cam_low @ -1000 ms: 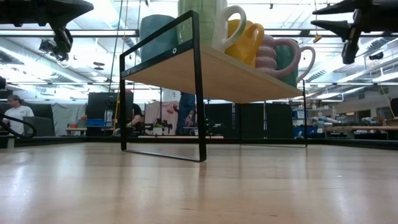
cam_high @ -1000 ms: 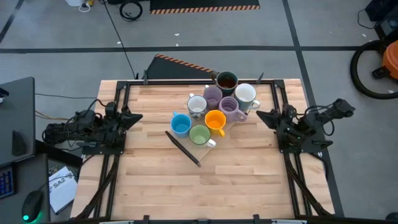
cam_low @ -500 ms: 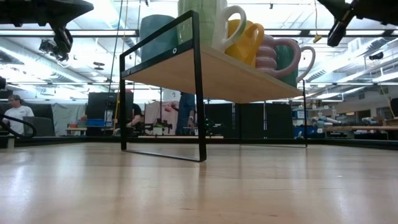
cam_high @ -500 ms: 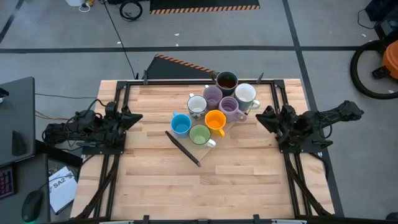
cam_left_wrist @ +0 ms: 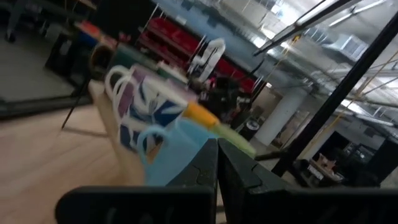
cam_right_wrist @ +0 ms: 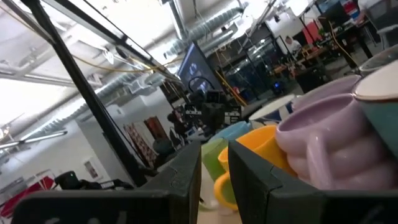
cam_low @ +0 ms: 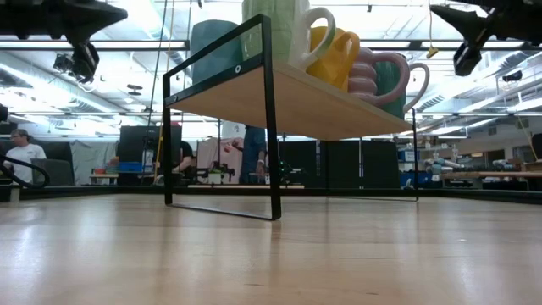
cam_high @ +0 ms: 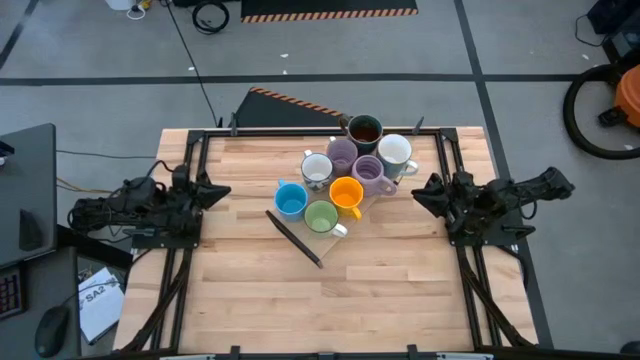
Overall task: Place coffee mugs
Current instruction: Return to Home Position
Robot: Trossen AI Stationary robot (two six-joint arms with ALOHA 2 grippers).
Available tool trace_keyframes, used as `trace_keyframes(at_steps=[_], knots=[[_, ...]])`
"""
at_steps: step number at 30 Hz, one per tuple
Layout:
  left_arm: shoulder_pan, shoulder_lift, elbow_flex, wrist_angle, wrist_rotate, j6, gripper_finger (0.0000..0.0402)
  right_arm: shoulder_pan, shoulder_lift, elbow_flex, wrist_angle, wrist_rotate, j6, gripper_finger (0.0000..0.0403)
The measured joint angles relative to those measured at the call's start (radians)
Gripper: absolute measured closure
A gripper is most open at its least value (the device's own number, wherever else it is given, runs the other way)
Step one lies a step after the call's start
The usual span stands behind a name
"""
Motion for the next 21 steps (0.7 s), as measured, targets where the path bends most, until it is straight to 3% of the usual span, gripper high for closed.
trace_keyframes(at_steps=[8, 16, 21], knots=[[0.0, 0.002, 0.0, -0.101, -0.042, -0.105, 0.0386, 0.0, -0.096, -0.098, 0.008, -0.004, 0.019, 0.0317], [0.0, 0.002, 0.0, -0.101, -0.157, -0.102, 0.0384, 0.0, -0.131, -0.126, 0.017, -0.065, 0.029, 0.0317], [0.0, 0.002, -0.006, -0.09, -0.186, -0.014, 0.0384, 0.0, -0.13, -0.126, 0.016, -0.104, 0.036, 0.0317]])
